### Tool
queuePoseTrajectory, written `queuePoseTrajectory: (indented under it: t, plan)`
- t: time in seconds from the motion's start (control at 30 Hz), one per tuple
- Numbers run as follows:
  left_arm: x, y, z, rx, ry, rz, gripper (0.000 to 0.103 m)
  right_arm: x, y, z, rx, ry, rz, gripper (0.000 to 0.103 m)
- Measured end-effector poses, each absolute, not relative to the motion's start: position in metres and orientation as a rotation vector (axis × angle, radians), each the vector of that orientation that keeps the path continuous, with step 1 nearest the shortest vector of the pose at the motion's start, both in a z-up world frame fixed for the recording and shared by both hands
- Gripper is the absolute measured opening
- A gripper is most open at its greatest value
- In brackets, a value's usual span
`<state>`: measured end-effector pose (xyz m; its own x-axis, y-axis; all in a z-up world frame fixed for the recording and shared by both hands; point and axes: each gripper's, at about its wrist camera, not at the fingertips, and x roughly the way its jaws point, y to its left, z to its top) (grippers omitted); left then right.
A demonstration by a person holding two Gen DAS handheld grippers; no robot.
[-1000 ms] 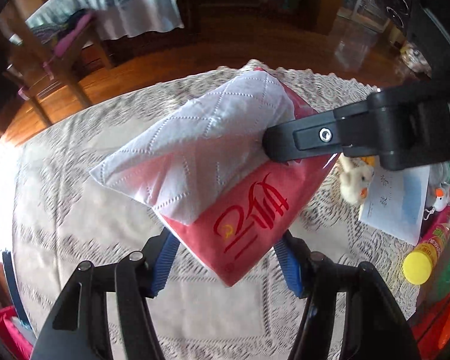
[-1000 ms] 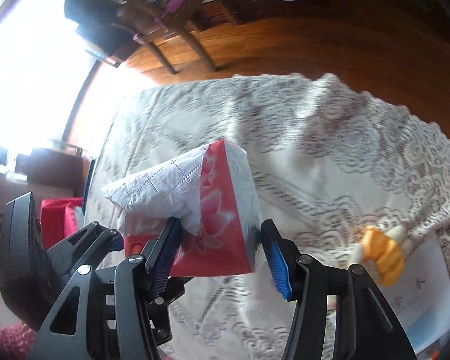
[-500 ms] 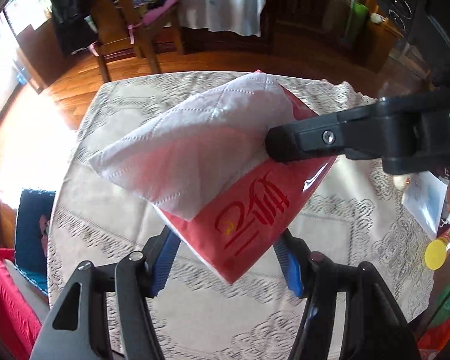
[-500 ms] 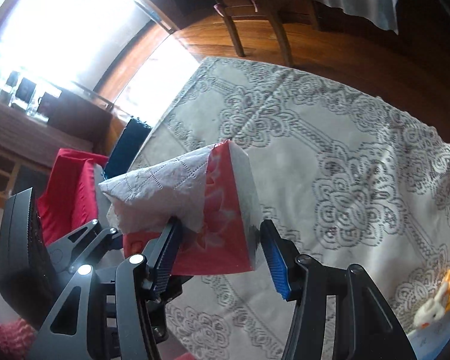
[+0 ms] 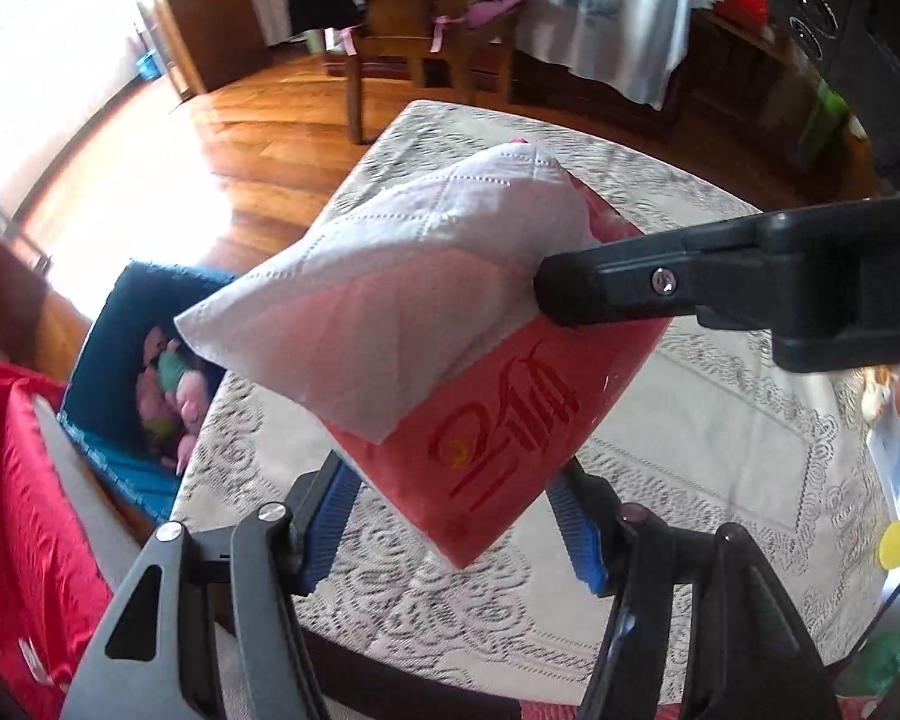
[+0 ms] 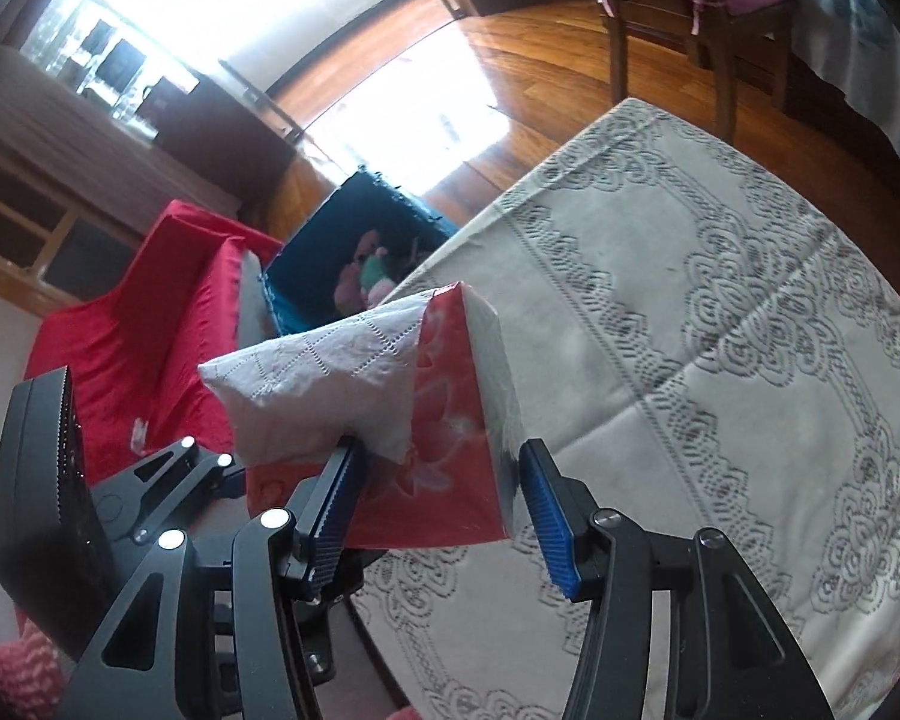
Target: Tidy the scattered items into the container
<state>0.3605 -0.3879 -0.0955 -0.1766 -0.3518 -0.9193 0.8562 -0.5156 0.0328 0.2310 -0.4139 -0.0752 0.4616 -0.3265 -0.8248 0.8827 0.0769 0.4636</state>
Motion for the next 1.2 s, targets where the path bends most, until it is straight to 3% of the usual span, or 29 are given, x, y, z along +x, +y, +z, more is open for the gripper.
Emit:
queuePoseTrajectory:
  t: [0.57,1.2]
  plan:
    - [0.498,-0.441,-0.084,1.057,0.768,-1.617,0.06,0.379,-0.499,-0.057,1.044,0.744,-0.804,0.053]
    - [0.67,-0.661,-0.158,1.141,0.843,-1.627,0.059,0.536,-0.707,-0.134,1.151,0.802,-0.834,0.048]
